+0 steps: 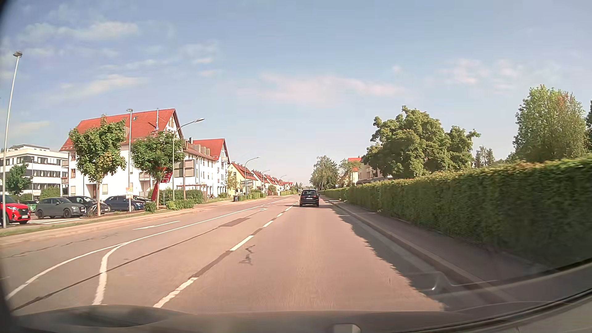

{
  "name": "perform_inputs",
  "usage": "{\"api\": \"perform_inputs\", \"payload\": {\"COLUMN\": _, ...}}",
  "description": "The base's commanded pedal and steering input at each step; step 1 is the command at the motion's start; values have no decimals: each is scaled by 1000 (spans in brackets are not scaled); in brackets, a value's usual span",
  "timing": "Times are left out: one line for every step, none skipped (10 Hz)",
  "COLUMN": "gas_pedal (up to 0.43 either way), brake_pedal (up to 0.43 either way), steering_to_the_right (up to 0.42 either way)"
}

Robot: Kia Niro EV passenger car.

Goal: Follow the waypoints while adhering to traffic rules and regulations

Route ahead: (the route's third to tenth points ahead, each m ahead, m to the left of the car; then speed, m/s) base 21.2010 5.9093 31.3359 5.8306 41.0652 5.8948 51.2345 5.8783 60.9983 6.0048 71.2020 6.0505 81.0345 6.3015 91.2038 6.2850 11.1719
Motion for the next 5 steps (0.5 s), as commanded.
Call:
{"api": "perform_inputs", "payload": {"gas_pedal": 157, "brake_pedal": 0, "steering_to_the_right": -1}}
{"api": "perform_inputs", "payload": {"gas_pedal": 157, "brake_pedal": 0, "steering_to_the_right": -1}}
{"api": "perform_inputs", "payload": {"gas_pedal": 157, "brake_pedal": 0, "steering_to_the_right": -1}}
{"api": "perform_inputs", "payload": {"gas_pedal": 157, "brake_pedal": 0, "steering_to_the_right": -1}}
{"api": "perform_inputs", "payload": {"gas_pedal": 157, "brake_pedal": 0, "steering_to_the_right": -1}}
